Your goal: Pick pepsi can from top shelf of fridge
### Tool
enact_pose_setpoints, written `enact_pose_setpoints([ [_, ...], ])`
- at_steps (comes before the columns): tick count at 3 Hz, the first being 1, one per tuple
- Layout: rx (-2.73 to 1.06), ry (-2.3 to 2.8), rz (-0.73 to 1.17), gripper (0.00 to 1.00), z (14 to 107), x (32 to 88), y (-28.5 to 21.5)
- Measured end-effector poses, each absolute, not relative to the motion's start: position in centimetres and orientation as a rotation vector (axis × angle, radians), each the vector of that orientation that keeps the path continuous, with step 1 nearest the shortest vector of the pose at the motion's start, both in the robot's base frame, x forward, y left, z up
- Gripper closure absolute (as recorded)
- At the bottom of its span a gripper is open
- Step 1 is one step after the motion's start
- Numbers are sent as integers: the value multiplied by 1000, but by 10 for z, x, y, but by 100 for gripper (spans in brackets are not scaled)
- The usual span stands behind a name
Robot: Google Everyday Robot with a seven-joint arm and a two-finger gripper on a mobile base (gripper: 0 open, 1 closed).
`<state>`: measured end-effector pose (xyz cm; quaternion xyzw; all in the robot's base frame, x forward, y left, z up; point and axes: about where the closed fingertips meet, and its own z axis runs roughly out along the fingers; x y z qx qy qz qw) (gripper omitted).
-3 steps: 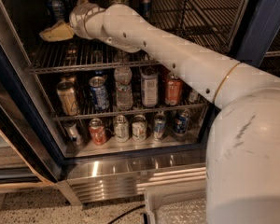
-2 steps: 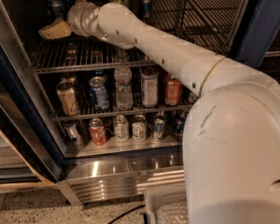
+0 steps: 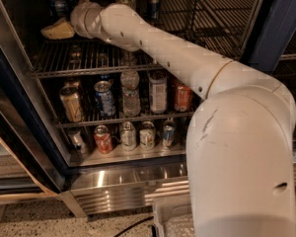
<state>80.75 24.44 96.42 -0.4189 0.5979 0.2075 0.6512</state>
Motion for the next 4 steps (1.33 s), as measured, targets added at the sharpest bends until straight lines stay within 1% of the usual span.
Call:
enact_pose_setpoints([
  [2,-947,1356,467,13,965,810,244],
  [3,-949,1354,464,19,966,811,245],
  [4,-950,1352,464,22,967,812,246],
])
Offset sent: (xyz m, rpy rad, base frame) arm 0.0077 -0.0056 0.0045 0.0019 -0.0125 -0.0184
